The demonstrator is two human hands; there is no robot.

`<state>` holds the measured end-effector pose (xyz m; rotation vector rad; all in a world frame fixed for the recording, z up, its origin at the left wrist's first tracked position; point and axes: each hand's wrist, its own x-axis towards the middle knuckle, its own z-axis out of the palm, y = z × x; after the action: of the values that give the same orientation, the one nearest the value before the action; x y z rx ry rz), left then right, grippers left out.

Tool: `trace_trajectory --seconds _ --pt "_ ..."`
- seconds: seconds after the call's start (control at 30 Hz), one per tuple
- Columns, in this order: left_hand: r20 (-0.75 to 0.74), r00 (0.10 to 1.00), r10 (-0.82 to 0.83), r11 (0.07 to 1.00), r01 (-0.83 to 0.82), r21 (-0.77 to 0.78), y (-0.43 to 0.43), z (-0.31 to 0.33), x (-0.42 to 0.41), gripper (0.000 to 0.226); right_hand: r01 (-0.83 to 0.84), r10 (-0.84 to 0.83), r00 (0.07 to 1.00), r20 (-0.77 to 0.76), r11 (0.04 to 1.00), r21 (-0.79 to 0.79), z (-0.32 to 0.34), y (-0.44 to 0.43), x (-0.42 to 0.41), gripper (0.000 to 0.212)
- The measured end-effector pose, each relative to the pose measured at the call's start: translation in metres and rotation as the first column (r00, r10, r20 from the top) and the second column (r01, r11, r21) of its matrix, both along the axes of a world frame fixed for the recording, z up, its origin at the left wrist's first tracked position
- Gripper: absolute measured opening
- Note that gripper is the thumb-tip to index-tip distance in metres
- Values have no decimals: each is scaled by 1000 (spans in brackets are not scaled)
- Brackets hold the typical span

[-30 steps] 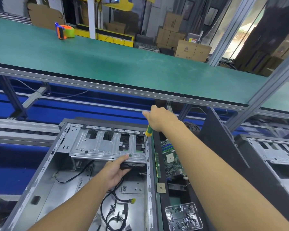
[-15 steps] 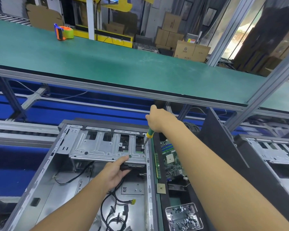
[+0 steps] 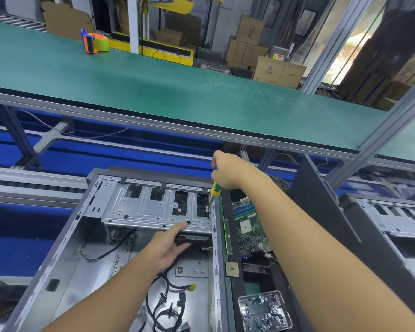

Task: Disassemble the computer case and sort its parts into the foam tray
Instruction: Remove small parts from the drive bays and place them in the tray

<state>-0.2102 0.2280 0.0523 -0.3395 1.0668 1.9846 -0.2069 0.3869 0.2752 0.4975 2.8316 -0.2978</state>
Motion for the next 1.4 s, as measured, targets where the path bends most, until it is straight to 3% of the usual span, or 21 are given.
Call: trace_trajectory --seconds 0.13,0.23,0.33,0.4,0.43,0.5,0.57,0.6,0.7,0.73,0.8,0.93,1.1,1.17,1.27,1.4 --pt "-27 999 -36 999 37 26 -4 -3 3 51 -40 39 998 55 999 7 5 -2 1 26" --pt "-85 994 -65 998 65 -10 -9 -2 5 74 -11 10 1000 7 1000 17 0 -1 2 25" --pt "-185 966 -181 964 137 -229 -16 2 9 78 -7 7 999 -41 1000 17 -2 -1 1 20" --pt "-231 853 -469 808 309 -501 -26 8 7 71 -17 17 1000 -19 1000 -15 -1 0 0 20" --pt "-190 745 -639 686 440 -579 -32 14 3 67 -30 29 1000 -7 999 -44 0 0 0 22" --pt "-91 479 -873 435 680 -591 -42 37 -7 56 -63 63 998 4 995 -84 1 1 0 26" --pt "-86 318 -944 300 721 -624 -43 66 -17 48 -65 64 998 -14 994 -93 1 2 0 24" --pt "-138 321 -937 323 647 -691 -36 79 -22 45 -50 48 998 -31 994 -100 0 4 0 22" --pt "-476 427 -768 576 139 -805 -6 100 -31 29 -18 11 998 -55 992 -126 0 7 3 20" --pt "-557 428 -712 618 7 -786 4 103 -33 21 -15 7 998 -62 991 -132 1 8 4 19" --pt "-598 398 -695 611 -110 -784 18 102 -36 4 -13 2 997 -80 990 -139 4 11 7 19" --pt "-553 317 -771 539 -139 -831 39 92 -38 26 -32 17 994 -104 989 -147 11 16 12 18" --pt "-616 290 -732 614 -111 -782 51 78 -37 47 -44 15 987 -163 984 -174 17 20 21 16" --pt "-636 286 -717 631 -124 -766 55 76 -36 44 -47 12 983 -182 981 -189 20 22 25 16" --pt "-636 264 -725 618 -159 -770 61 77 -34 20 -33 -13 978 -208 975 -218 23 24 31 16" --pt "-628 292 -722 631 -97 -770 62 80 -32 2 6 -59 974 -217 972 -234 24 33 42 15"
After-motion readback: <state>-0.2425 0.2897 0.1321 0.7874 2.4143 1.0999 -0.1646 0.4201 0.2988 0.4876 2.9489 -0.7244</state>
